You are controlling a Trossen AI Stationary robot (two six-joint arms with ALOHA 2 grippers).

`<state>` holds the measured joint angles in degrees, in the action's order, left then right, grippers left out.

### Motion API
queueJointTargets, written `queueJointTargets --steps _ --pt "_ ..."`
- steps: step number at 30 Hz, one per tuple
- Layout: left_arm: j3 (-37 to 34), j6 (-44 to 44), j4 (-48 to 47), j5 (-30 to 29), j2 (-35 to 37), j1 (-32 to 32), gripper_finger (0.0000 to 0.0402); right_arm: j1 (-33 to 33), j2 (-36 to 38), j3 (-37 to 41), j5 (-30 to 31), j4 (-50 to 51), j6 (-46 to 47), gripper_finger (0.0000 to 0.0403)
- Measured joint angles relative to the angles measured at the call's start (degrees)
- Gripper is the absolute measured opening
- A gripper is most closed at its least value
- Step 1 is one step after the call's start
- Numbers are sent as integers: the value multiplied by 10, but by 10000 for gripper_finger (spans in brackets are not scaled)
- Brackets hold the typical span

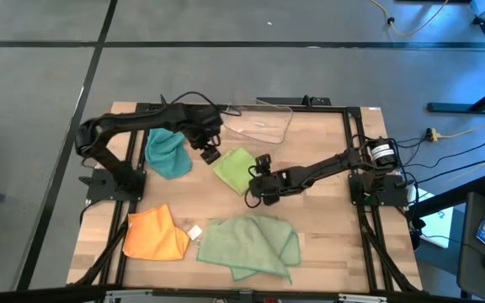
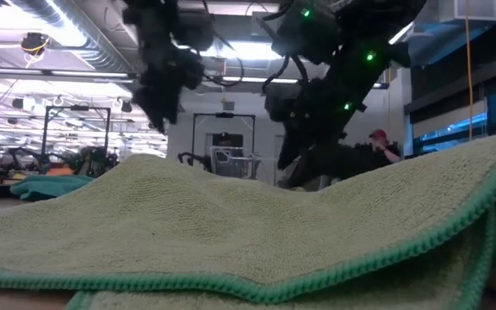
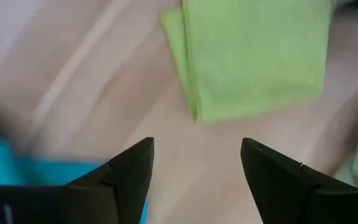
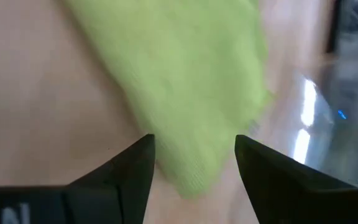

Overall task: Fold microfiber towels
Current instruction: Adjust the transparent bin

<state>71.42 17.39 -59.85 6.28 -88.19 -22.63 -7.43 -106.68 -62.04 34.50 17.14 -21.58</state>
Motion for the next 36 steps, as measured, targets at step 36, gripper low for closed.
queueJointTargets --steps 36 --pt "0 -41 -31 -148 98 4 235 341 43 -164 -174 366 37 225"
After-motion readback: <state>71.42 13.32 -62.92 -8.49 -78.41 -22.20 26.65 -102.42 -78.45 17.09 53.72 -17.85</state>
